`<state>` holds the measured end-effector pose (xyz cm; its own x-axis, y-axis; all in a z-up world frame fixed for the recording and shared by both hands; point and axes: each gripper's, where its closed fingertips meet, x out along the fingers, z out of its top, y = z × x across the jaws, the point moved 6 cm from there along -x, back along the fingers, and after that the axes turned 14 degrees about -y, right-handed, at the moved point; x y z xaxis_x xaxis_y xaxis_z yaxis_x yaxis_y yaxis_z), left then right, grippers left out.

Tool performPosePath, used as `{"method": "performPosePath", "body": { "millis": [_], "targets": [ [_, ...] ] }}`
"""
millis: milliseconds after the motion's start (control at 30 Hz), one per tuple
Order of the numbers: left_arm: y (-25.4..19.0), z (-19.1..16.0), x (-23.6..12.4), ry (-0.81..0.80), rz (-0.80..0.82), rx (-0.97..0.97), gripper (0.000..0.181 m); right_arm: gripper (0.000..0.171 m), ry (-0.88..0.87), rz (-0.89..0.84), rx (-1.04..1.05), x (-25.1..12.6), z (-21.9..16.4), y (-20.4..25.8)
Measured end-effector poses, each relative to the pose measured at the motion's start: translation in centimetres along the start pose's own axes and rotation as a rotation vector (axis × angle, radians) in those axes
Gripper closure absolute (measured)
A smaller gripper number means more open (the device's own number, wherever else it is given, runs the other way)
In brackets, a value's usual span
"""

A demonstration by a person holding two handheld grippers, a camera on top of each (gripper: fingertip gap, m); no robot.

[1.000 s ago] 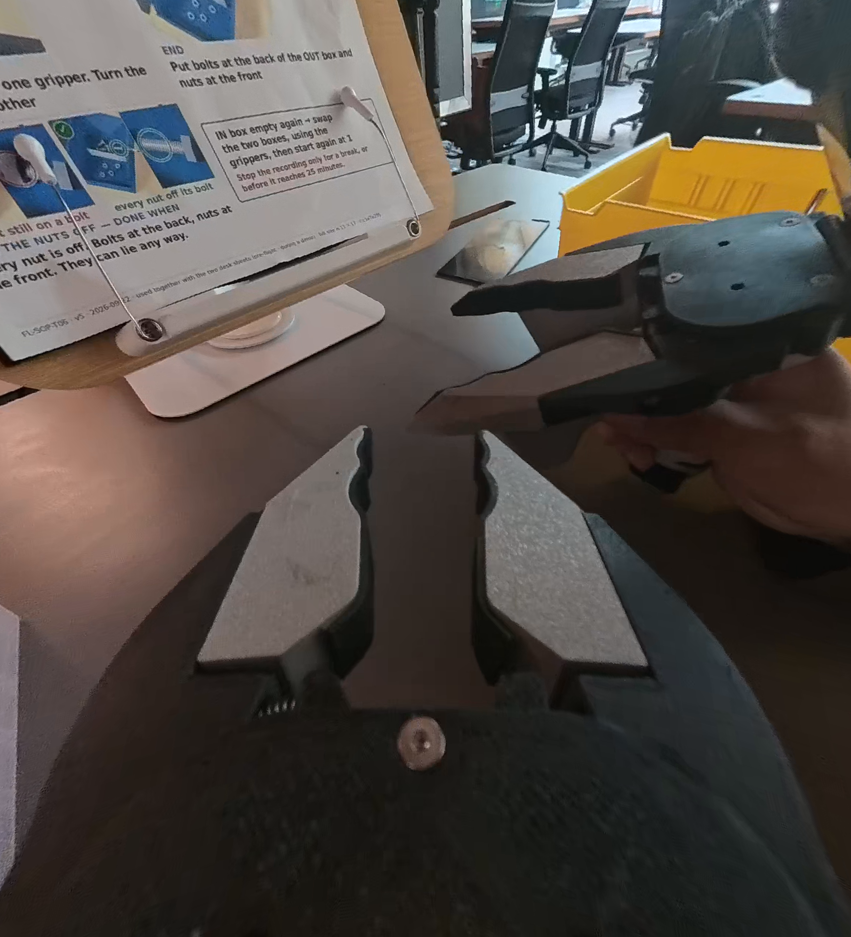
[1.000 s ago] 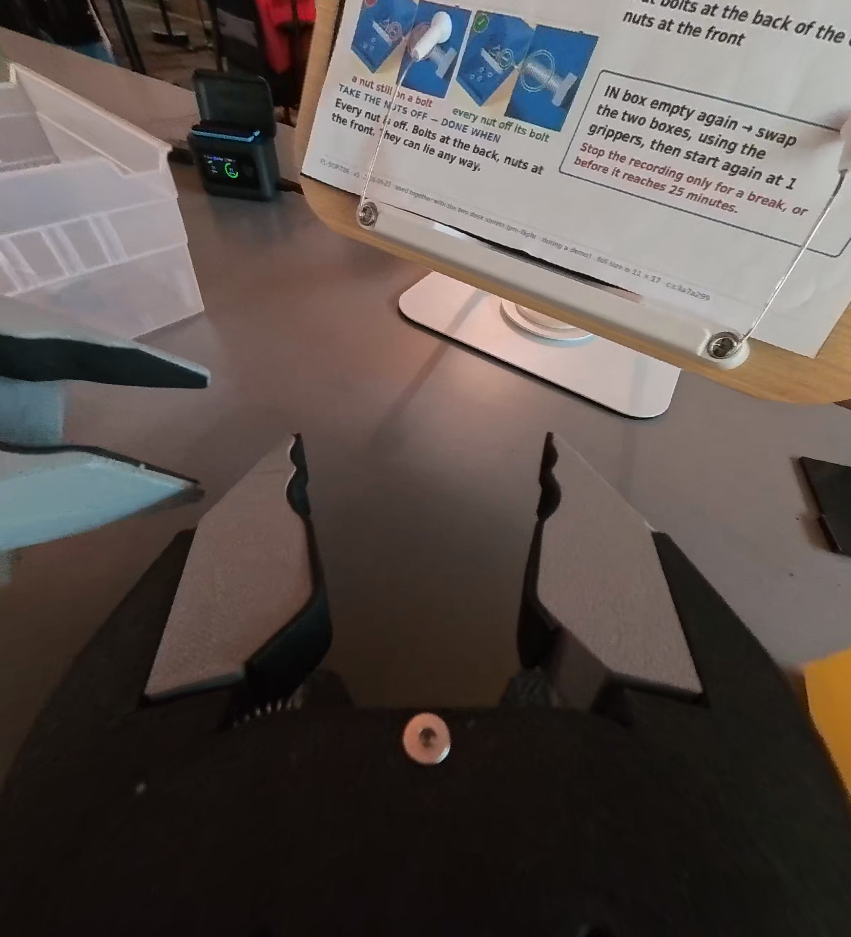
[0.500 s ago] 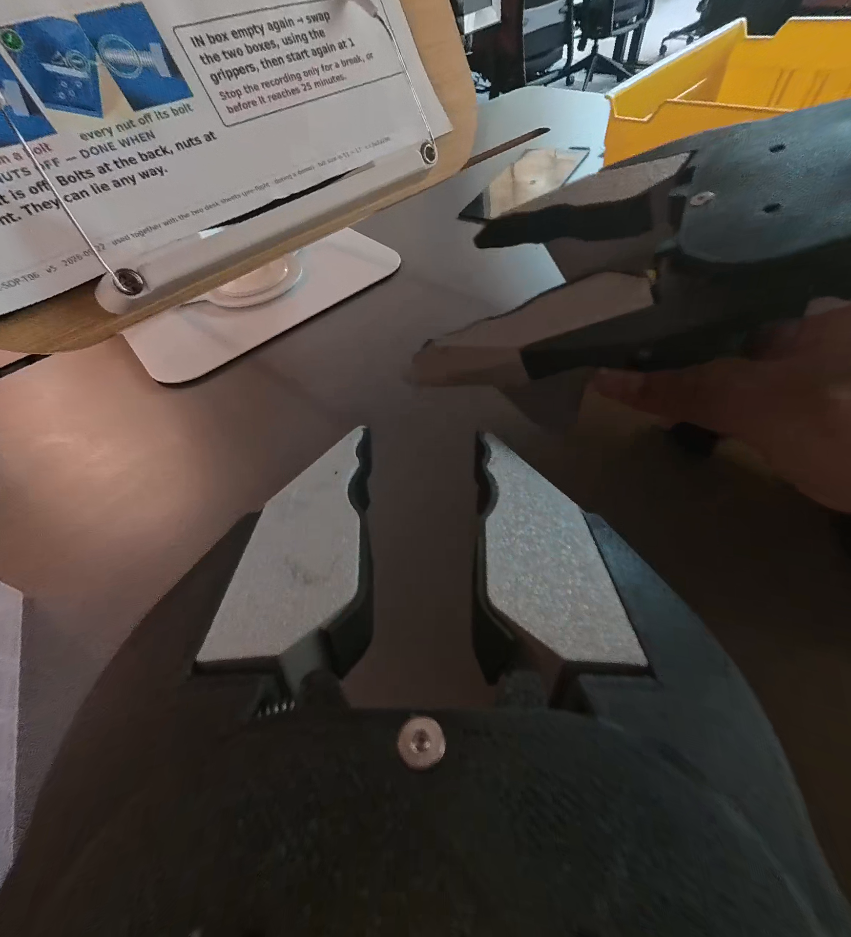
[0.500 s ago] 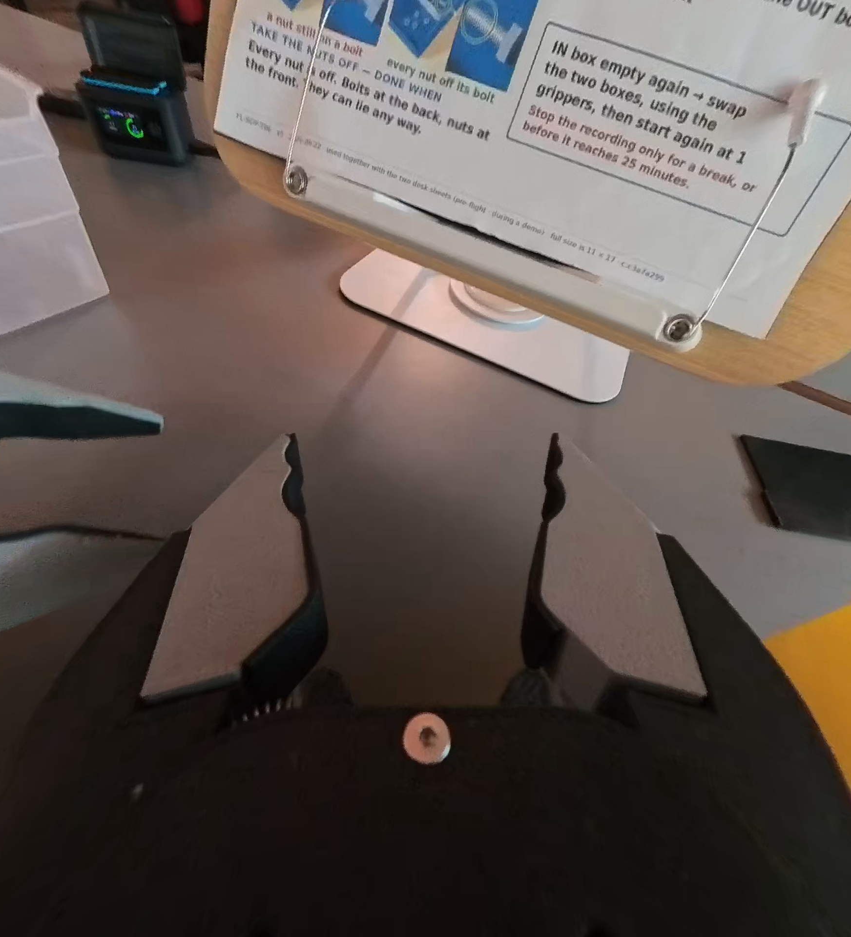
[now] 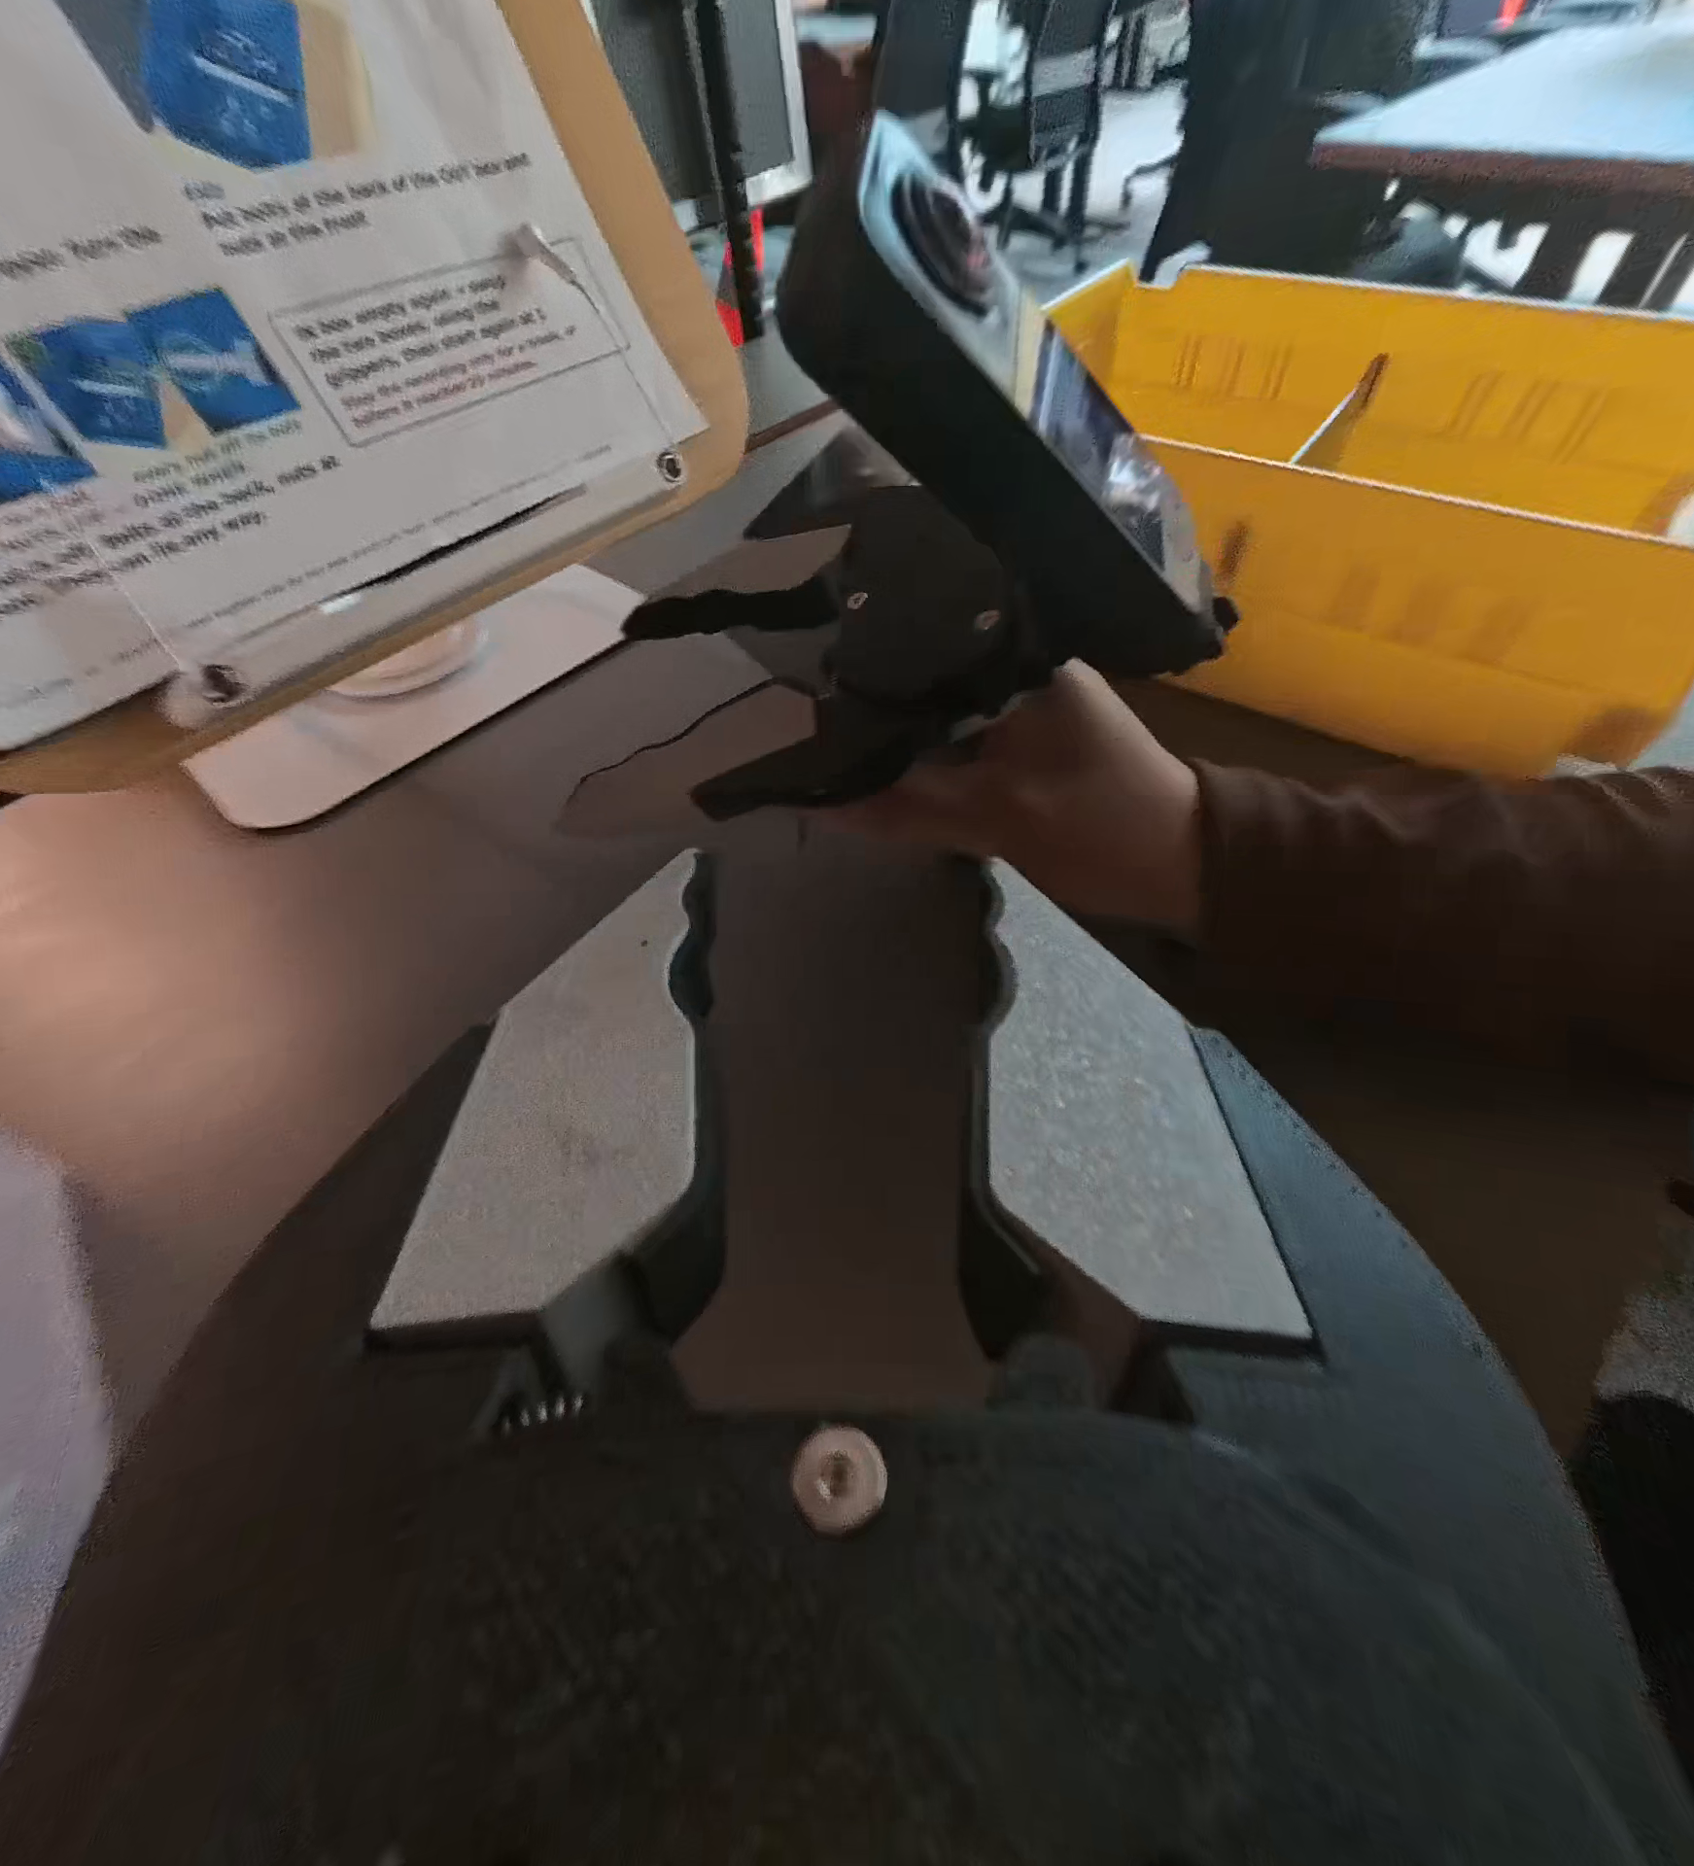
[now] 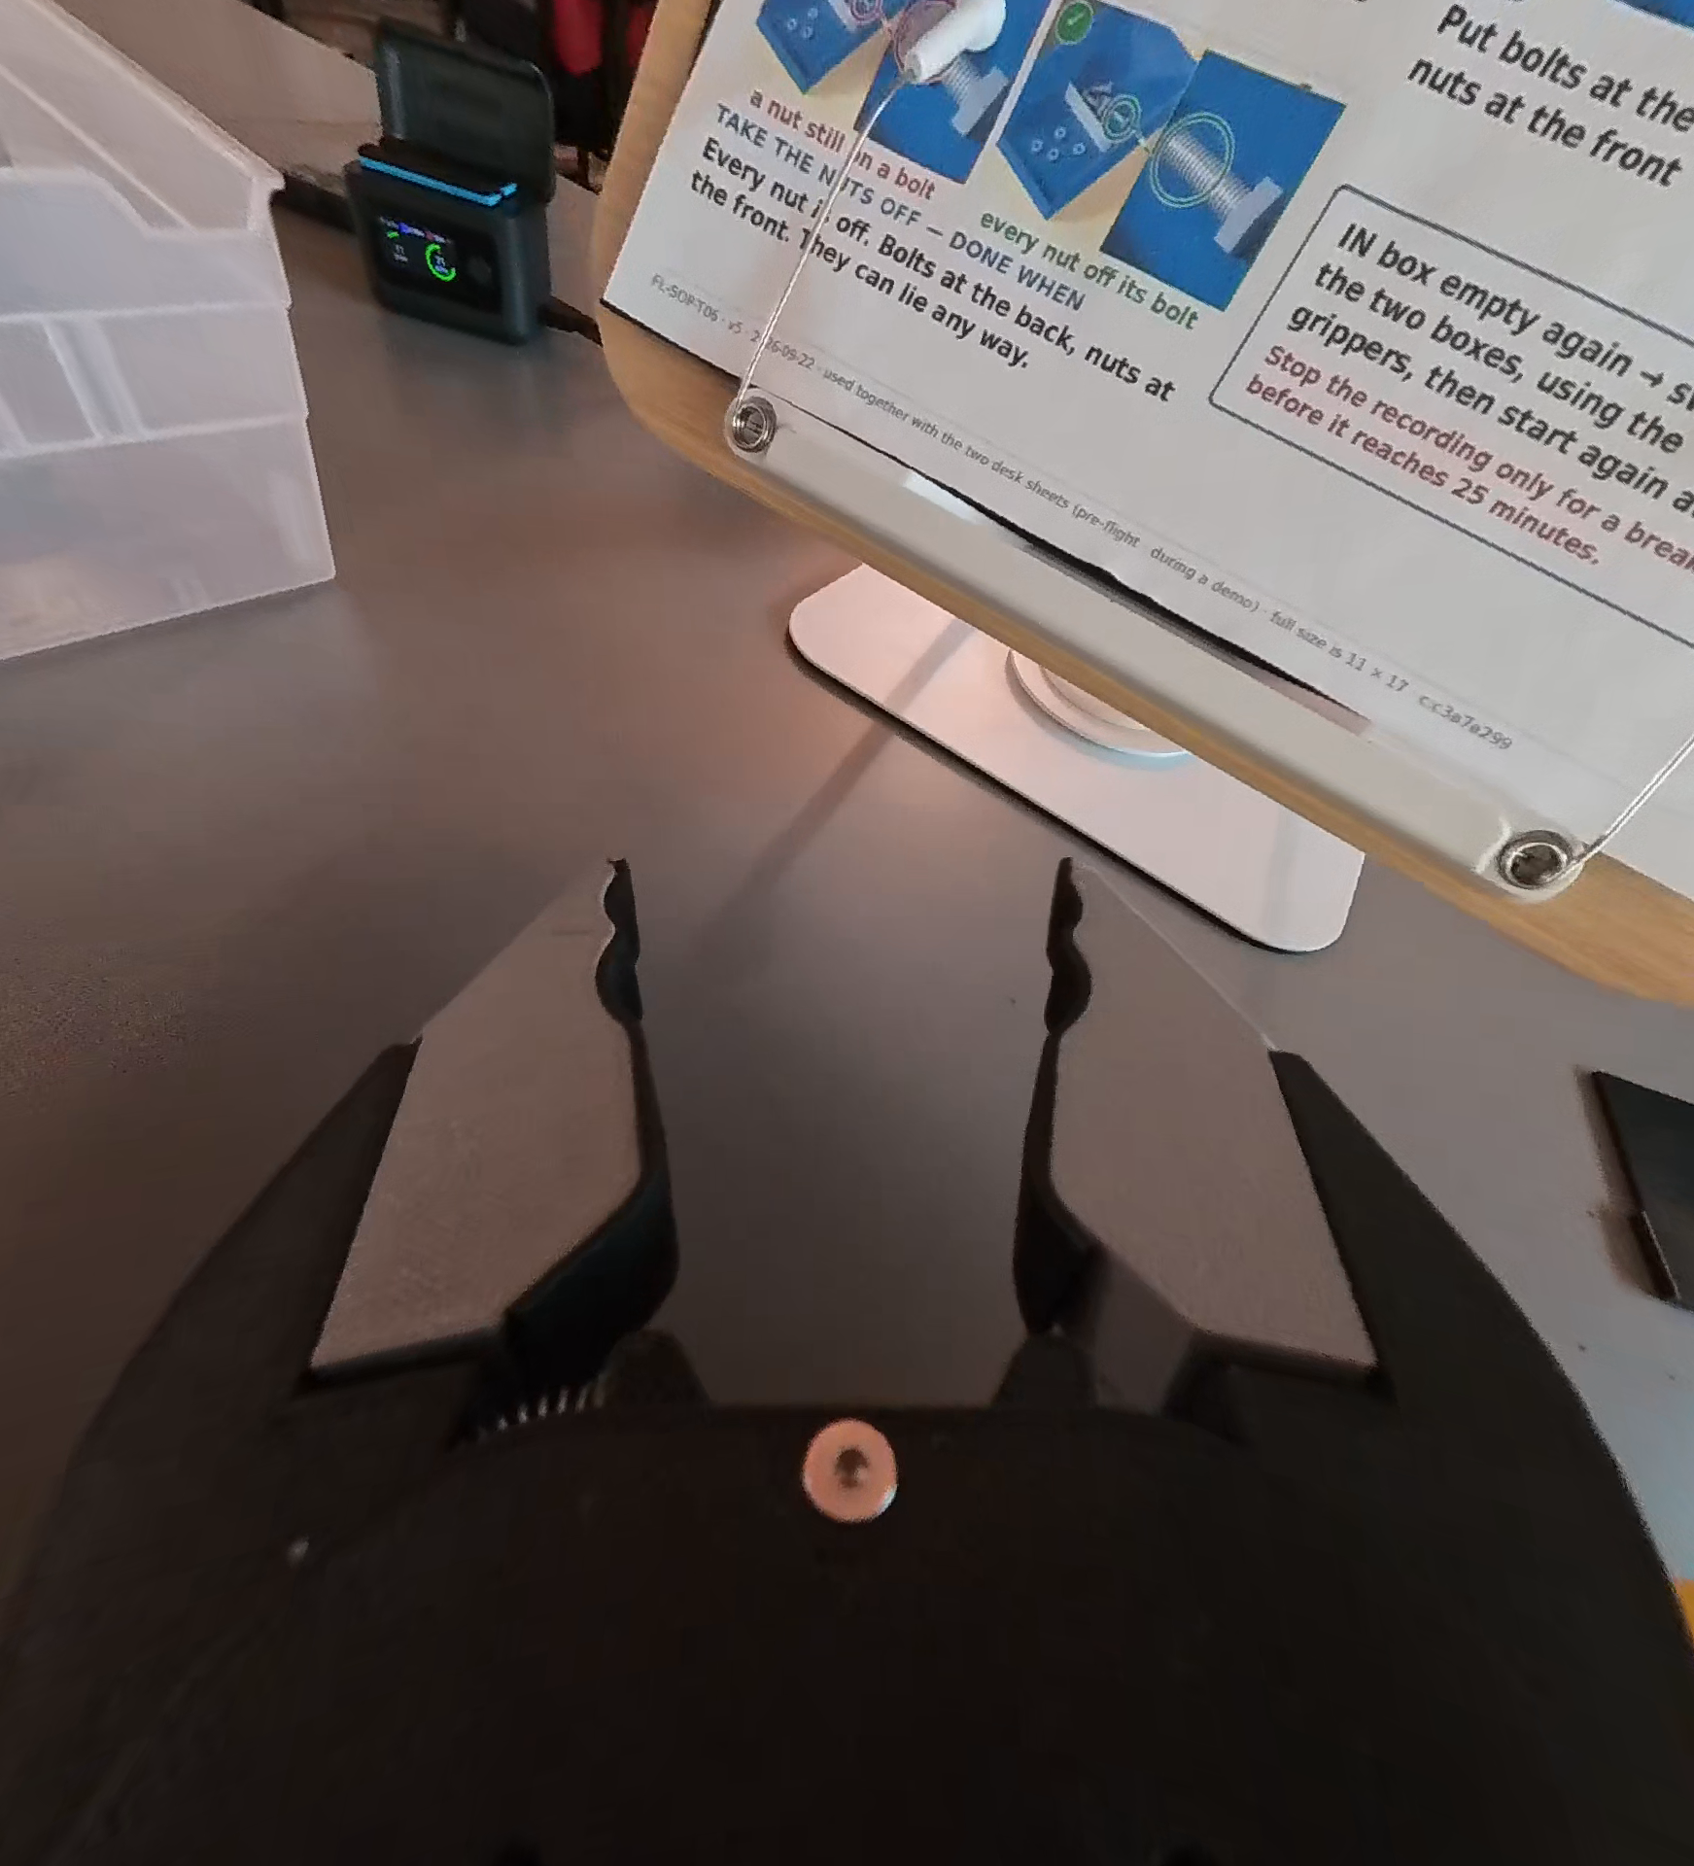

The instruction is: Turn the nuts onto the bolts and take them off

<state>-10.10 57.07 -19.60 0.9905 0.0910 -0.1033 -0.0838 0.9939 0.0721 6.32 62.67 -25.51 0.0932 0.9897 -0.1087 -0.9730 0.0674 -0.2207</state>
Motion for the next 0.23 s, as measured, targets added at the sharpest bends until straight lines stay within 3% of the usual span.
{"method": "performPosePath", "body": {
  "millis": [133, 233],
  "targets": [
    [4.4, 2.5, -7.1, 0.172, 0.261, 0.144, 0.124, 0.093, -0.001, 0.014, 0.033, 0.0, 0.0, 0.1],
    [8.7, 2.7, -12.2, 0.297, 0.376, 0.087, 0.120, 0.093, 0.002, 0.020, 0.037, 0.1, 0.0, 0.2]
  ]
}}
